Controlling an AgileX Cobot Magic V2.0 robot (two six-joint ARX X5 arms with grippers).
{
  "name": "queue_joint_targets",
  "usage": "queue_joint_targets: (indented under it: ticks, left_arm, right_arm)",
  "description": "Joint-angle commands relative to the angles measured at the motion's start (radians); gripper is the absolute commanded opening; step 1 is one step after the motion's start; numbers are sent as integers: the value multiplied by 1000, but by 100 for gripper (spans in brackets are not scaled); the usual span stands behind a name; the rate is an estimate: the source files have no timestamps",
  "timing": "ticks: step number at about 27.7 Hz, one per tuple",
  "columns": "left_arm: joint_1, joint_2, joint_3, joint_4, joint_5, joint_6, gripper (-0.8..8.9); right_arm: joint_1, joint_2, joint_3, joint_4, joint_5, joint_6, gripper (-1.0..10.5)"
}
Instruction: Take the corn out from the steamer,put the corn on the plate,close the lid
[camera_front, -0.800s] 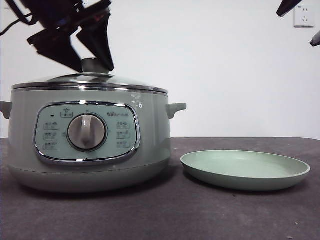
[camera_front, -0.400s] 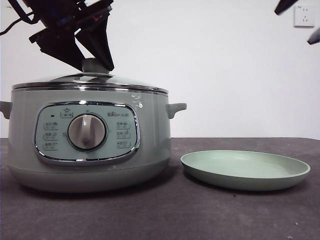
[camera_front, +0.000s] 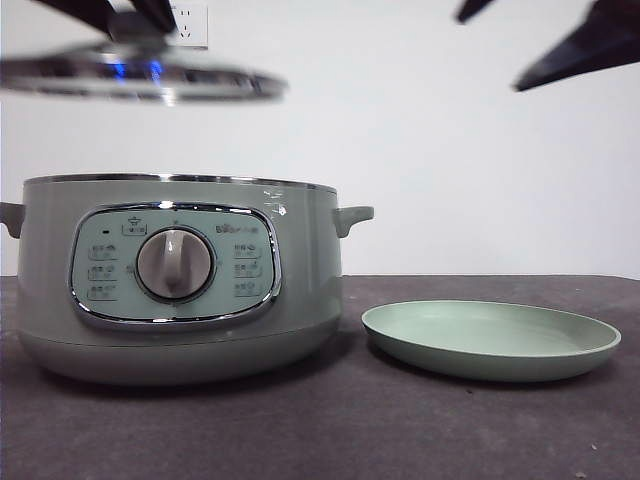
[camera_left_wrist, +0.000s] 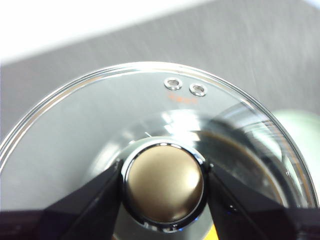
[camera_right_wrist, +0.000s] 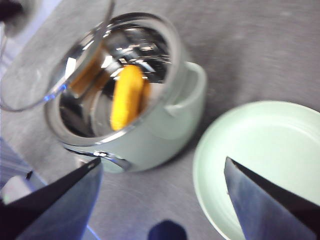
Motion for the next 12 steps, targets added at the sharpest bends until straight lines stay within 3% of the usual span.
queue_joint_targets:
  ticks: [1,9,12]
  left_arm:
    - [0,-80,9,18,-76,2,-9]
    - [0,-252,9,-94,-266,11,-9]
    - [0,-314,9,-140,-349,14,-9]
  right_arm:
    - [63,66,47,21,22,24,406]
    - [227,304,248,14,61,16,405]
    - [307,452,391,-39,137,-19,405]
